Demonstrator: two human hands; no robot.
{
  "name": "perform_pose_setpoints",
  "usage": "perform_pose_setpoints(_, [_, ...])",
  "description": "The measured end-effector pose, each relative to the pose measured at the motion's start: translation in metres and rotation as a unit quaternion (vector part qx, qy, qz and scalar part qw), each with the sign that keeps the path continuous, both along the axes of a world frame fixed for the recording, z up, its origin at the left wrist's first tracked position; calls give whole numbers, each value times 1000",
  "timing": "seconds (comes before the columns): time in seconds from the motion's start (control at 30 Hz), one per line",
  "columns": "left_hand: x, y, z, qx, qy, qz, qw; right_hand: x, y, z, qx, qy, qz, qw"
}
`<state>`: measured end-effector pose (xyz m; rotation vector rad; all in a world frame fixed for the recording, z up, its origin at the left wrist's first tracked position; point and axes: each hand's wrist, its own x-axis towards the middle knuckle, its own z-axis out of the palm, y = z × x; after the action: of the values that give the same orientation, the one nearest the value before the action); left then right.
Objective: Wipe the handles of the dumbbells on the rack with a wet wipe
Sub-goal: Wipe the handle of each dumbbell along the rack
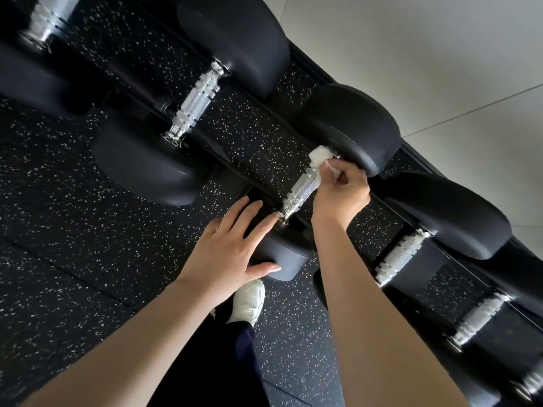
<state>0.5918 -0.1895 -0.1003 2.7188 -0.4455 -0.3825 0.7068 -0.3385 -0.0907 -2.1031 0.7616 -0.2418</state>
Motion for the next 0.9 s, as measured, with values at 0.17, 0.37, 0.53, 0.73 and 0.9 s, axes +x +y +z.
perform_pose_setpoints(0.17, [1, 0, 2, 0, 6, 4, 1000, -13, -7, 3, -11, 33, 119, 992])
perform_pose_setpoints(0.37, [1, 0, 3, 0, 2, 0, 1000, -42, -8, -6, -36, 58, 225, 972])
perform_pose_setpoints(0.53, [1, 0, 3, 0, 4, 3, 1000, -52, -11, -4, -6, 110, 253, 961])
perform_pose_setpoints(0.73, [0, -2, 4, -6, 3, 8, 1000, -59, -22, -1, 58, 209, 233, 948])
perform_pose_setpoints(0.9, [0, -1, 5, -6, 4, 6, 1000, -61, -28, -5, 68, 228, 222, 946])
